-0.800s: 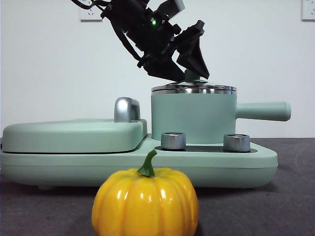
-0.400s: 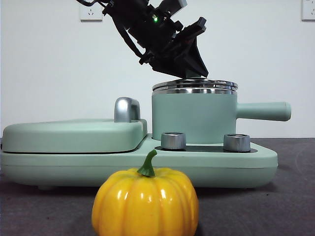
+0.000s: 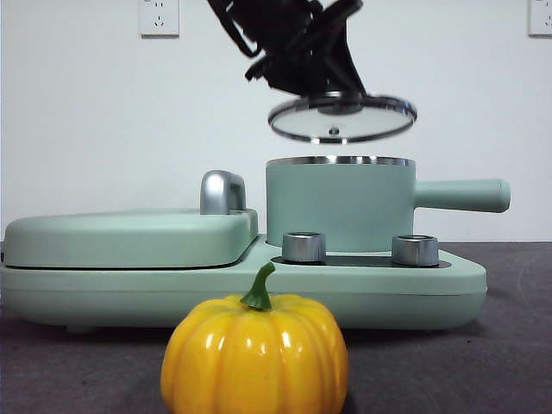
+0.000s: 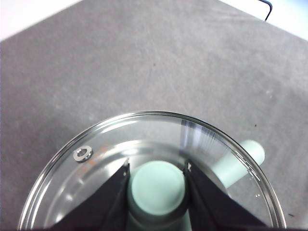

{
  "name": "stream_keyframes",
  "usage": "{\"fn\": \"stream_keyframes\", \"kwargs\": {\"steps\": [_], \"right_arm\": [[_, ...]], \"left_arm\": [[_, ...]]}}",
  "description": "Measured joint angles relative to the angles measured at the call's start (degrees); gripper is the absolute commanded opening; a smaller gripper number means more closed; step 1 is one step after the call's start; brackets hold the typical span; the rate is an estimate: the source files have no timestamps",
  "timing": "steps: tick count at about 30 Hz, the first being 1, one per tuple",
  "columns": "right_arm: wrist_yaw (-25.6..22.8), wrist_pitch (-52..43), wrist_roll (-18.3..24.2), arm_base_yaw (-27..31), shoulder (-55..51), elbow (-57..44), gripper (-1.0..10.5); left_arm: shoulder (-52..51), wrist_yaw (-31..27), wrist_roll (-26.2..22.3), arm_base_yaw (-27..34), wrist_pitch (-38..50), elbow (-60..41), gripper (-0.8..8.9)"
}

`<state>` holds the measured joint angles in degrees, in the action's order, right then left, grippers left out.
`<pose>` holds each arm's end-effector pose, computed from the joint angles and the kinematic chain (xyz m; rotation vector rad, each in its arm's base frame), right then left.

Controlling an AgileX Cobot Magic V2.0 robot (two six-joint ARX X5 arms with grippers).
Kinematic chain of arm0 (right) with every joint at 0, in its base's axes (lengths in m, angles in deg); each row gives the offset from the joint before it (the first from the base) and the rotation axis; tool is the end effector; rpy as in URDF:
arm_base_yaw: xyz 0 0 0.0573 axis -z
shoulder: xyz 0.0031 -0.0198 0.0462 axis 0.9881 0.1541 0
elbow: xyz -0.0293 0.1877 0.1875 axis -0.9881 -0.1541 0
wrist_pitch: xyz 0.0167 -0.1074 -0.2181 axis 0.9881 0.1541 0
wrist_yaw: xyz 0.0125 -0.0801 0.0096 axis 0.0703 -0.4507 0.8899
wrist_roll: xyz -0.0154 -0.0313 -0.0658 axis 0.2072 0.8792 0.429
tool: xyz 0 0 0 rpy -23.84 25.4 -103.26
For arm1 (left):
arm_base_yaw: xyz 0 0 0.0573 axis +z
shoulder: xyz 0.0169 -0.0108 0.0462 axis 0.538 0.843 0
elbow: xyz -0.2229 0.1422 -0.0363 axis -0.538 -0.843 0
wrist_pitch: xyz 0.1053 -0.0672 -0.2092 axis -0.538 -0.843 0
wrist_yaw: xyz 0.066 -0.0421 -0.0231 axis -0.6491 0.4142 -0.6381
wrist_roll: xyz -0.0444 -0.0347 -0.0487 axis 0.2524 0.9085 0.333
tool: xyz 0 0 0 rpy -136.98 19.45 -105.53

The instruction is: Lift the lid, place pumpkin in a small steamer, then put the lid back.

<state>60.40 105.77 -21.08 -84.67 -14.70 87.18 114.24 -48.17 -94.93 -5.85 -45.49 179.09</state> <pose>0.0737 0.0429 0.3299 0.2916 0.5732 0.7170 0.3382 -0.2890 0.3196 0.1924 0.5076 -0.9547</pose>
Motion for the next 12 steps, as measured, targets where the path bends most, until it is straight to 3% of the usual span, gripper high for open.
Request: {"fn": "stream_keyframes", "kwargs": {"steps": [5,12], "right_arm": [[-0.46,0.33,-0.31,-4.0,4.55,2.03,4.4],[-5.75,0.04,-1.29,-11.89,11.39,5.2,4.4]], "left_arm": [[-1.53,0.04,-1.38,0.61,-3.19,0.7,0.24],[-8.74,0.02,-4.35,4.33,-7.61,0.7,0.24]]}}
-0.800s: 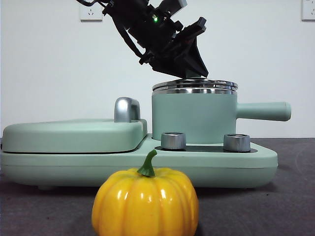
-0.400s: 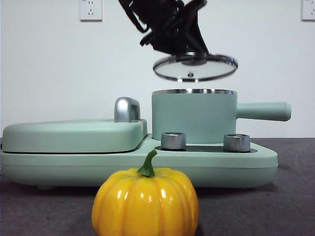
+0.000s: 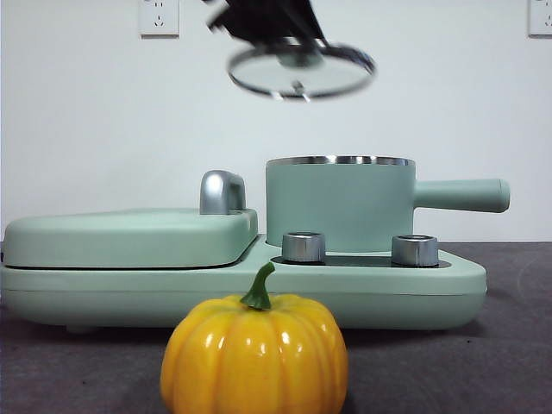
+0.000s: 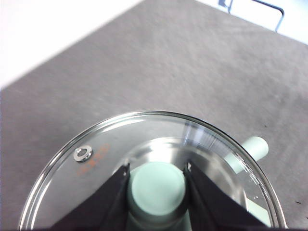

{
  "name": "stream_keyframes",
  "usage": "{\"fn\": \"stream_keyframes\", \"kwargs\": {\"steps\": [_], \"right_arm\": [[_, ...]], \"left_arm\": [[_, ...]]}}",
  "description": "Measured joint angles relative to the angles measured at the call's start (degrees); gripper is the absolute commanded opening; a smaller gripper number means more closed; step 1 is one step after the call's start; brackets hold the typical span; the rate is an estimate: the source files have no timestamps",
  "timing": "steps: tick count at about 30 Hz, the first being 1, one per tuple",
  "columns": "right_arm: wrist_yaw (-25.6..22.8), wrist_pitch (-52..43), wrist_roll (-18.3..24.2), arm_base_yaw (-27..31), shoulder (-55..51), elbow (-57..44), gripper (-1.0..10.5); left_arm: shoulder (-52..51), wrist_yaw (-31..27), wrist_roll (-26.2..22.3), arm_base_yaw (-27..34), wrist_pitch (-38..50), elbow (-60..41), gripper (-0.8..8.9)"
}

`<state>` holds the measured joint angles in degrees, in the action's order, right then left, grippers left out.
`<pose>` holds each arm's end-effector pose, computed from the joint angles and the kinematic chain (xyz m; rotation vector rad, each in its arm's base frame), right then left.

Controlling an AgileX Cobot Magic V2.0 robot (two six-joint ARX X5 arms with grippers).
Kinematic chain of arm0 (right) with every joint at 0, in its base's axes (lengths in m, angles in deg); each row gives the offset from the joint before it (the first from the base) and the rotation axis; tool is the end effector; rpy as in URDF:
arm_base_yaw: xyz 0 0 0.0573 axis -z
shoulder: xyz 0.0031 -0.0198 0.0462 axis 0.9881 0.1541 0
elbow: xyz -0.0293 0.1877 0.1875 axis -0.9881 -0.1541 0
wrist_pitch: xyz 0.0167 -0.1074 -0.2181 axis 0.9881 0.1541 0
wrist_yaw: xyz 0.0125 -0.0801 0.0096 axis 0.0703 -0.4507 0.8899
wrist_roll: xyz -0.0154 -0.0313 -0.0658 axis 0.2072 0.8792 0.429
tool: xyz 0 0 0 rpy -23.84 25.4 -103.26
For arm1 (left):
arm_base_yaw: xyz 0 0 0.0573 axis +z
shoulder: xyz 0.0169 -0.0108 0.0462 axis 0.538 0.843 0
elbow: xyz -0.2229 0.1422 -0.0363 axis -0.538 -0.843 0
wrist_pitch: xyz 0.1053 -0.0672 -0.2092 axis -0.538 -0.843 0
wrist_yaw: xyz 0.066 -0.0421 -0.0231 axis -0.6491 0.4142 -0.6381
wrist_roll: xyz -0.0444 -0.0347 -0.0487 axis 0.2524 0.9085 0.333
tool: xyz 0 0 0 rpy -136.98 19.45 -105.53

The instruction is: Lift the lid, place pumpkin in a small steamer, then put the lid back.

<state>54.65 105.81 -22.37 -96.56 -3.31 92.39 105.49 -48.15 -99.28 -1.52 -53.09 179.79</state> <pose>0.1051 0.0638 0.3392 0.2452 0.7230 0.7949 0.3217 -0.2374 0.3711 0.2365 0.4452 -0.9011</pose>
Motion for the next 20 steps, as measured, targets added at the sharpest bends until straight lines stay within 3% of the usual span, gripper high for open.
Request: {"fn": "stream_keyframes", "kwargs": {"steps": [17,20], "right_arm": [[-21.57,-12.02,-8.24,-34.53,26.36,1.05,4.4],[-24.26,-12.13,-8.92,-38.86,32.02,1.38,5.0]], "left_arm": [[-9.38,0.0,-1.22,13.77,-4.72,0.15,0.24],[-9.38,-0.04,-1.22,15.72,-5.16,0.17,0.24]]}}
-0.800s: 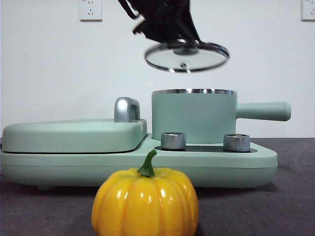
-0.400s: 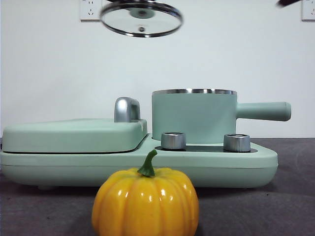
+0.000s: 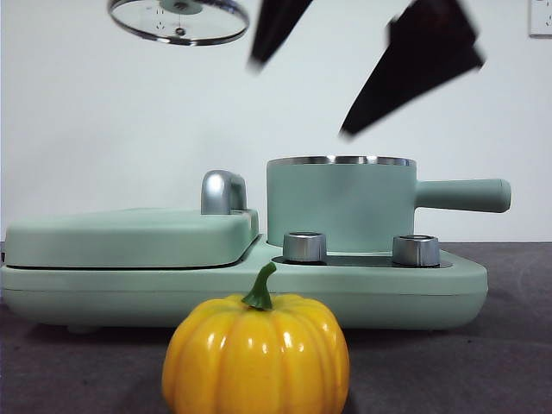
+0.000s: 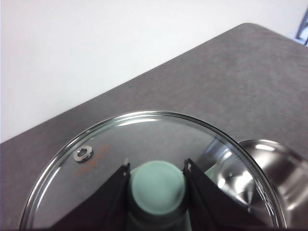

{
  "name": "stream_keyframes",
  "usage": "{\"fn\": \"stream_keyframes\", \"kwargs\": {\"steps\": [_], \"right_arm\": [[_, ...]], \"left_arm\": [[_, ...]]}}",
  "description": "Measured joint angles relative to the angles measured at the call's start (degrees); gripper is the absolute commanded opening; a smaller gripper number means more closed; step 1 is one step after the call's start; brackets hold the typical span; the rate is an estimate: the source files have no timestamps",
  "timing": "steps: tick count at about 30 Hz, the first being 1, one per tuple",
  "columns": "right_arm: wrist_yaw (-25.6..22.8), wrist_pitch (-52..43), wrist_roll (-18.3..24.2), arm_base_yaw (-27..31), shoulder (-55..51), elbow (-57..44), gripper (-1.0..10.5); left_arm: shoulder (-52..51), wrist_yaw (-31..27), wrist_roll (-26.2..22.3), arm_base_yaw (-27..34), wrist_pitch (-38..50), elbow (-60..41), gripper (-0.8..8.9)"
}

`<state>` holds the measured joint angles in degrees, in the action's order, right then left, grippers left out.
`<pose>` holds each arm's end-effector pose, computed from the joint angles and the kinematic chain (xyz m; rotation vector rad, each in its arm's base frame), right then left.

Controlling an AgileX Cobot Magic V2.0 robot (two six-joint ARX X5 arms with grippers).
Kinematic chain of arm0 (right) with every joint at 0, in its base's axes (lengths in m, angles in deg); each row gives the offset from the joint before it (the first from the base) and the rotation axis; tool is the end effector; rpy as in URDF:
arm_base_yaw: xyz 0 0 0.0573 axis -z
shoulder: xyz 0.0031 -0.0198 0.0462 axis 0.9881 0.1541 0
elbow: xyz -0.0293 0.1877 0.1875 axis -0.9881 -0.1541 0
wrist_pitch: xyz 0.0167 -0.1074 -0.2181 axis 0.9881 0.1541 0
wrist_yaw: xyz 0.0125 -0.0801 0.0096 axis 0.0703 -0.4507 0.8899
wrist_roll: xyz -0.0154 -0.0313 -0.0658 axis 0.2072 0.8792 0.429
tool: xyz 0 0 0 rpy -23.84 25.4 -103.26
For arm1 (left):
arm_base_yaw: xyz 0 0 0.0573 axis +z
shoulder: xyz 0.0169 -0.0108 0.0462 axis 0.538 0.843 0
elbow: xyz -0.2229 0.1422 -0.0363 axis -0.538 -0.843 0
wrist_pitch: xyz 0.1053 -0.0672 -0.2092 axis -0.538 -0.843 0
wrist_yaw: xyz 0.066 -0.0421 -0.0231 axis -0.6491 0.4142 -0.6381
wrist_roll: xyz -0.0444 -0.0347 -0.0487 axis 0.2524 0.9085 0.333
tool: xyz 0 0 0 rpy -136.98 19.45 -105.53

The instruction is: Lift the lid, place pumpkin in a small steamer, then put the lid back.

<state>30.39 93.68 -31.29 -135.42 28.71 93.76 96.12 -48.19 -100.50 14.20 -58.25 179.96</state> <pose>0.1418 0.2156 0.2618 -0.1302 1.0877 0.8753 0.3237 -0.1247 0.4199 0.1904 0.3808 -0.6332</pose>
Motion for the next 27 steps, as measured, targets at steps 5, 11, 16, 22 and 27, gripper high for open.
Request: {"fn": "stream_keyframes", "kwargs": {"steps": [5,11,16,22,27], "right_arm": [[-1.79,-0.04,-0.76,-4.35,8.52,0.61,5.5],[-6.25,-0.52,-0.92,-7.13,17.14,1.92,5.5],[-6.12,-0.7,-0.92,-7.45,21.18,1.97,5.5],[-5.97,-0.7,-0.92,-7.45,23.8,1.97,4.5],[-3.98,-0.7,-0.98,-7.45,23.82,2.01,3.1]], "left_arm": [[0.0,0.02,0.02,1.6,-0.37,0.0,0.24],[0.0,0.04,0.02,2.01,-0.81,0.0,0.23],[0.0,0.04,0.02,1.99,-1.05,0.0,0.23],[0.0,0.04,0.09,1.99,-1.25,0.0,0.23],[0.0,0.04,0.09,1.99,-1.31,0.0,0.23]]}}
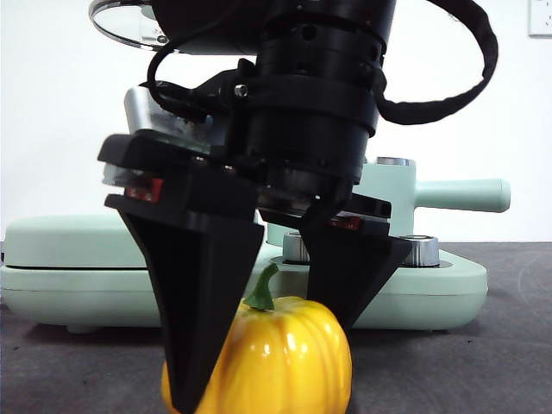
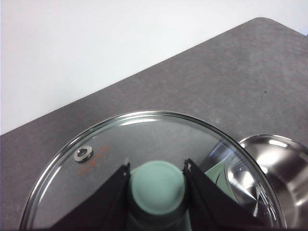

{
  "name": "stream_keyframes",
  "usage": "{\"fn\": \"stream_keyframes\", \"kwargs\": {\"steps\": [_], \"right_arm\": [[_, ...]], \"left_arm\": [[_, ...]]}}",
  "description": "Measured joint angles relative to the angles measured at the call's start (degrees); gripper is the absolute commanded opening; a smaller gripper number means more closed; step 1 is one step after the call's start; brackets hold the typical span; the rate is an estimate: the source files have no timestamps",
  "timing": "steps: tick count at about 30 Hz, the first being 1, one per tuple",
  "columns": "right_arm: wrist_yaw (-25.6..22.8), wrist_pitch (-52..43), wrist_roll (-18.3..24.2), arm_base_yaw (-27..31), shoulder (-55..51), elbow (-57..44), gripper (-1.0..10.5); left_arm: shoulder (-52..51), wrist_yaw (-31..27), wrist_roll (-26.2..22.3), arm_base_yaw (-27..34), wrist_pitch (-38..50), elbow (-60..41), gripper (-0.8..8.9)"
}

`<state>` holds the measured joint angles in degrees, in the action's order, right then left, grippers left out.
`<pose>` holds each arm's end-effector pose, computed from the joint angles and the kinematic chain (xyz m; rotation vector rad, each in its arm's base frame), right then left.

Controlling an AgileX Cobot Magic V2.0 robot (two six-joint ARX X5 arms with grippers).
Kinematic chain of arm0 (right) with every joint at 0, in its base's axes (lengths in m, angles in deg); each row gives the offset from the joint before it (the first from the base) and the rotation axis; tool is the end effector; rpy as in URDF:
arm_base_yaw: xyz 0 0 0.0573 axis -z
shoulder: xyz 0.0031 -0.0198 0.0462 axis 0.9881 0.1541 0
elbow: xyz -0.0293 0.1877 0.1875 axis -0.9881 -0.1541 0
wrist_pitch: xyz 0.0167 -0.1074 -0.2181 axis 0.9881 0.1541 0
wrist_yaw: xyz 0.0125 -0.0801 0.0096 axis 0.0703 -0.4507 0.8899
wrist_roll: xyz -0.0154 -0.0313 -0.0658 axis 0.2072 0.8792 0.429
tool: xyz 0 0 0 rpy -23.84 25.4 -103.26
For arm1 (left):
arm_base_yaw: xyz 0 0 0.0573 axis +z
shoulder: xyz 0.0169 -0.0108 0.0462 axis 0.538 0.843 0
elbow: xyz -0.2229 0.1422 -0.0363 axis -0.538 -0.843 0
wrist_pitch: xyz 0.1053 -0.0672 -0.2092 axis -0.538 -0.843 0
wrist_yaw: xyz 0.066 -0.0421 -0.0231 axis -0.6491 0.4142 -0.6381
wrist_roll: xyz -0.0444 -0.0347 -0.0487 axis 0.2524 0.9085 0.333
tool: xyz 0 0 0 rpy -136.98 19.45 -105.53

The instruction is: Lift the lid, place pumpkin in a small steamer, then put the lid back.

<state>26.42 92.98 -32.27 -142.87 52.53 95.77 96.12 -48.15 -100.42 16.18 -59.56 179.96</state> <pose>0.1412 0.2767 0.1609 -0.4058 1.3749 0.7753 0.3266 -0.1131 0.4174 0.1816 0.4069 -0.6008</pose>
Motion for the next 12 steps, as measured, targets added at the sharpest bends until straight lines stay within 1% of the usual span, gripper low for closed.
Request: {"fn": "stream_keyframes", "kwargs": {"steps": [2,5,9,12], "right_arm": [[2.45,1.4,0.0,0.26,0.0,0.48,3.1],[2.86,8.59,0.04,1.53,0.0,5.79,3.1],[2.54,20.94,1.64,5.27,-0.02,18.93,3.1],[2.47,26.29,3.23,9.51,-0.02,28.02,3.1]], "left_arm": [[0.0,0.0,0.0,0.02,-0.22,0.0,0.23],[0.0,0.02,0.0,0.59,-0.63,0.0,0.23],[0.0,0.0,-0.02,1.55,-0.61,0.0,0.23],[0.0,-0.02,-0.02,2.01,-0.61,0.0,0.23]]}}
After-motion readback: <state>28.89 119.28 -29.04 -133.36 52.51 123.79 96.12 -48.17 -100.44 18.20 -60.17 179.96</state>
